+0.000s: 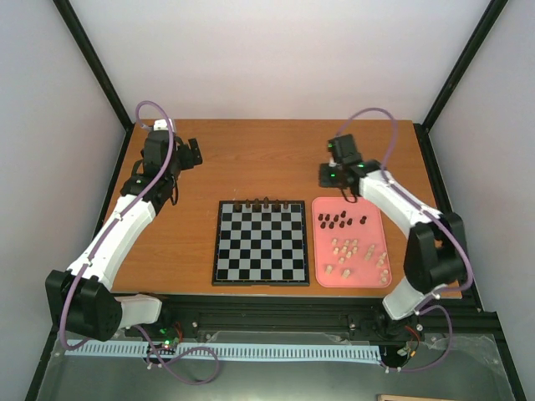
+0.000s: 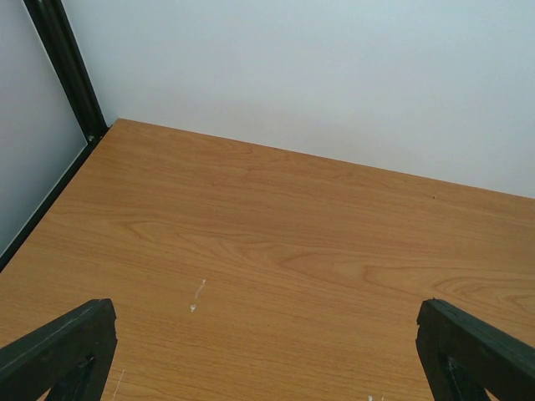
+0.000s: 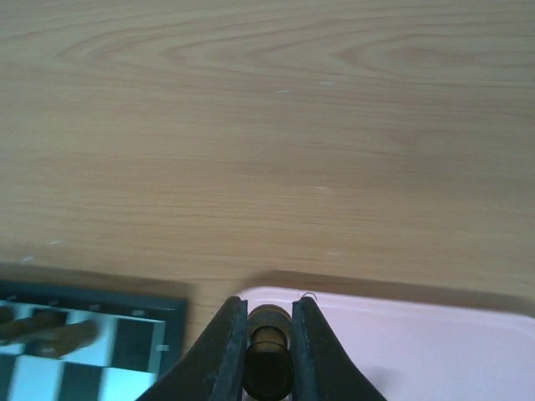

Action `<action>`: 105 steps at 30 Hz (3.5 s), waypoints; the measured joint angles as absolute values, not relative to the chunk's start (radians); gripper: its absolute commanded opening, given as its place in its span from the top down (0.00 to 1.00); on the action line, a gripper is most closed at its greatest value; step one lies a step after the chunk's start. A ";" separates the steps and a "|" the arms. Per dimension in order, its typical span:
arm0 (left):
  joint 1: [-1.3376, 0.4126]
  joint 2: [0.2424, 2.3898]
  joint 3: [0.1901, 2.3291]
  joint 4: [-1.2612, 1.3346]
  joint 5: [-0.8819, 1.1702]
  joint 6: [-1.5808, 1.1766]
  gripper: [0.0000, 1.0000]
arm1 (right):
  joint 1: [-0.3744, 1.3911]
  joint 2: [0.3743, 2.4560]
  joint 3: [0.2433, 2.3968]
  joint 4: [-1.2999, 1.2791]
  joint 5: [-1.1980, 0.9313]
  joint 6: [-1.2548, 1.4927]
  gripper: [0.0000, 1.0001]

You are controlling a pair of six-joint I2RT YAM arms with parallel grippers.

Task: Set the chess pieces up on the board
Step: Pick up the chess piece from the storage box, then place the chess piece on the chessboard, then pick up the chess piece from the storage box.

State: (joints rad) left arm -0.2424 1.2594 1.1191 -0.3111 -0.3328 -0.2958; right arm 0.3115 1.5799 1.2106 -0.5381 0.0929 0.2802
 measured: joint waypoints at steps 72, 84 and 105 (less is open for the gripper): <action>-0.242 1.260 1.119 -0.311 -0.356 -0.295 0.00 | 0.594 1.860 1.398 -0.669 0.088 0.256 0.75; -0.242 1.260 1.119 -0.311 -0.355 -0.295 0.00 | 0.518 1.558 1.150 -0.705 0.332 0.300 0.52; -0.242 1.270 1.119 -0.311 -0.335 -0.296 0.00 | 0.207 1.496 0.888 -0.591 0.254 0.288 0.55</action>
